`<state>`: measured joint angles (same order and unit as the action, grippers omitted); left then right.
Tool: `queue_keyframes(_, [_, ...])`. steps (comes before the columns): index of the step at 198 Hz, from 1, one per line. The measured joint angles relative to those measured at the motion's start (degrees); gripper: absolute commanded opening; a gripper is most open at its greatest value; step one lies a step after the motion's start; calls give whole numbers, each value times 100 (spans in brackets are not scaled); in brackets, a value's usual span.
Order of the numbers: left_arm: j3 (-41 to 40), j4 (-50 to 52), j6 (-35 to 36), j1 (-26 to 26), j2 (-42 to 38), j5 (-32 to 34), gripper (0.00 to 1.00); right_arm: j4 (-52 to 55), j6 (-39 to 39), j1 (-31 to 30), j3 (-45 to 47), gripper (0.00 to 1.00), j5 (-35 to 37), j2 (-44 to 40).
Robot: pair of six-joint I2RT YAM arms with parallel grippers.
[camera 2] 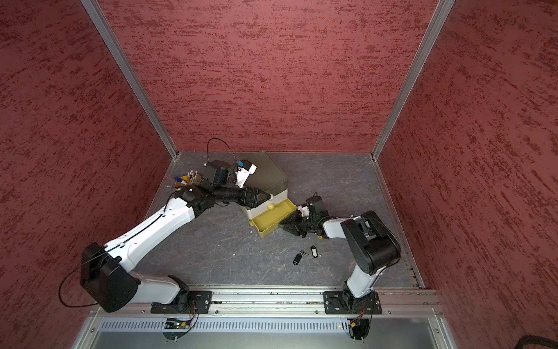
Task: Take the keys out of the drawer
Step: Close the drawer in the storage box.
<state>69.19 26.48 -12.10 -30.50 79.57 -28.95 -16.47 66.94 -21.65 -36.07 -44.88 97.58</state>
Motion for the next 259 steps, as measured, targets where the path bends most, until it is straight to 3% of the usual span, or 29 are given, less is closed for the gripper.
queue_keyframes(216, [-42,-48,76,162,-4,-273,100,-1169,575,-44,-105,35,0,562])
queue_keyframes(259, [-57,-52,107,168,-13,-273,100,-1174,601,44,-13,40,719,507])
